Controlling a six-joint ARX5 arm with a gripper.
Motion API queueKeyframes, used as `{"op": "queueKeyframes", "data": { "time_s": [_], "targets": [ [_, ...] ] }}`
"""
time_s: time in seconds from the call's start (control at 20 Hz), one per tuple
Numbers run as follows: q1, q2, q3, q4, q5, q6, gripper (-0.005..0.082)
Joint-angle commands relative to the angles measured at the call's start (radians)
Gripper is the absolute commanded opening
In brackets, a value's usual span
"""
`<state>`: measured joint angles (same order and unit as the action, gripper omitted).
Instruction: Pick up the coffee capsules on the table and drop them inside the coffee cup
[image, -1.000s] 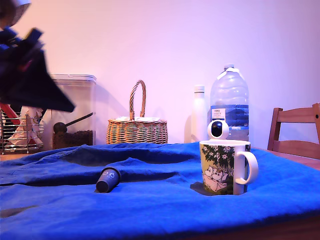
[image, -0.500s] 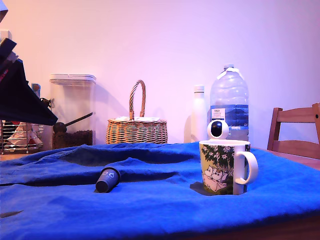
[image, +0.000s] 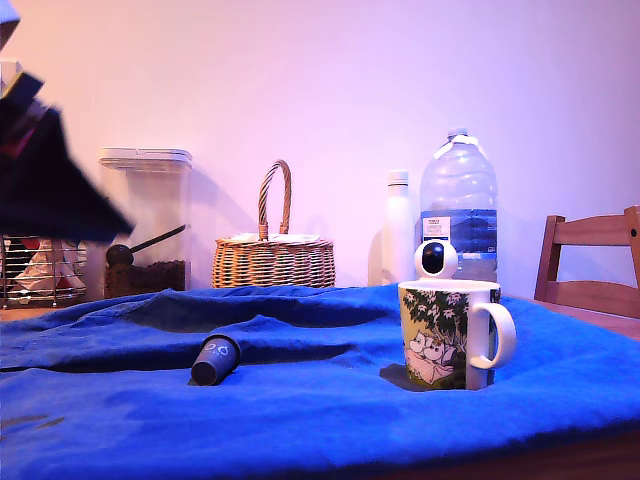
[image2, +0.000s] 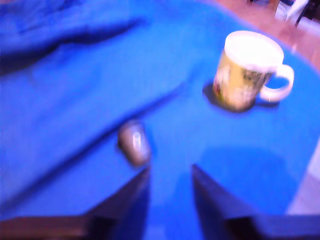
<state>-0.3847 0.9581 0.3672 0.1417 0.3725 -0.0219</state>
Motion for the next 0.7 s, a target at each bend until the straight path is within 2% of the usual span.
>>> {"op": "queueKeyframes", "data": {
  "time_s": [0.0, 0.4, 0.65],
  "targets": [
    [-0.008, 0.011, -0.04, 0.043, 0.003, -0.001, 0.0594],
    [-0.042, 0.018, -0.179, 0.299, -0.027, -0.034, 0.0594],
    [-0.086, 0.049, -0.182, 0.333, -0.118, -0.038, 0.0593]
  ]
}}
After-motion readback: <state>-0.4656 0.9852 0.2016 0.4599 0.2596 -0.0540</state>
